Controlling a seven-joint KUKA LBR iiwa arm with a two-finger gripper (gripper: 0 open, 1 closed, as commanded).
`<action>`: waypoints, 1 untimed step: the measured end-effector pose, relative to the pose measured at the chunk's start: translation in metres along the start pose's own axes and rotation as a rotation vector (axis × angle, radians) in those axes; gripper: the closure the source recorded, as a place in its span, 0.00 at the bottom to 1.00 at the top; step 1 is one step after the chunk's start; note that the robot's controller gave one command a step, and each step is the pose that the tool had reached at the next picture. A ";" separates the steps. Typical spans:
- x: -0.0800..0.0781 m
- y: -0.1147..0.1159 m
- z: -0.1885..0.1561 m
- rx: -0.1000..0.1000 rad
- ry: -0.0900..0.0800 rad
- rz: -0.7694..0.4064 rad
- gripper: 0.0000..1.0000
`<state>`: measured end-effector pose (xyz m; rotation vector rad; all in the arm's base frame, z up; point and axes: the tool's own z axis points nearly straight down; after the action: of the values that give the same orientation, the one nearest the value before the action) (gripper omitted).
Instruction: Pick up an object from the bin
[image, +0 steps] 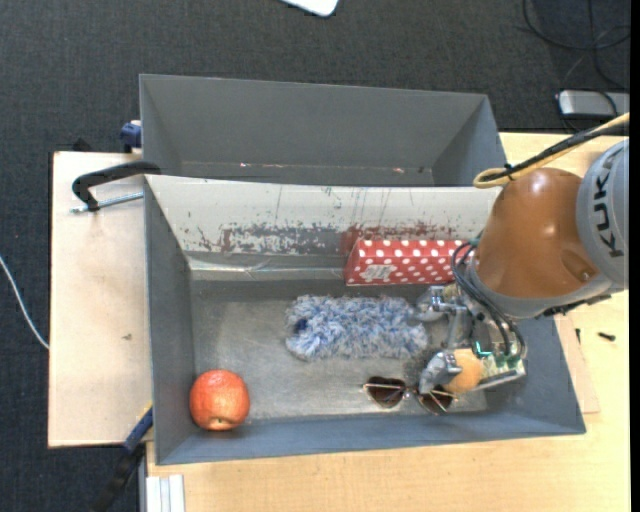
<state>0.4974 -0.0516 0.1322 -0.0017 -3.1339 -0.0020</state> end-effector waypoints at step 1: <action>-0.002 0.000 -0.004 0.001 -0.008 -0.001 0.00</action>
Offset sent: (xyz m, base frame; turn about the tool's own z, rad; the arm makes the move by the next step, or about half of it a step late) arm -0.0047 -0.0202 -0.0616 0.0354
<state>0.4995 -0.0515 0.1362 -0.0006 -3.1423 -0.0008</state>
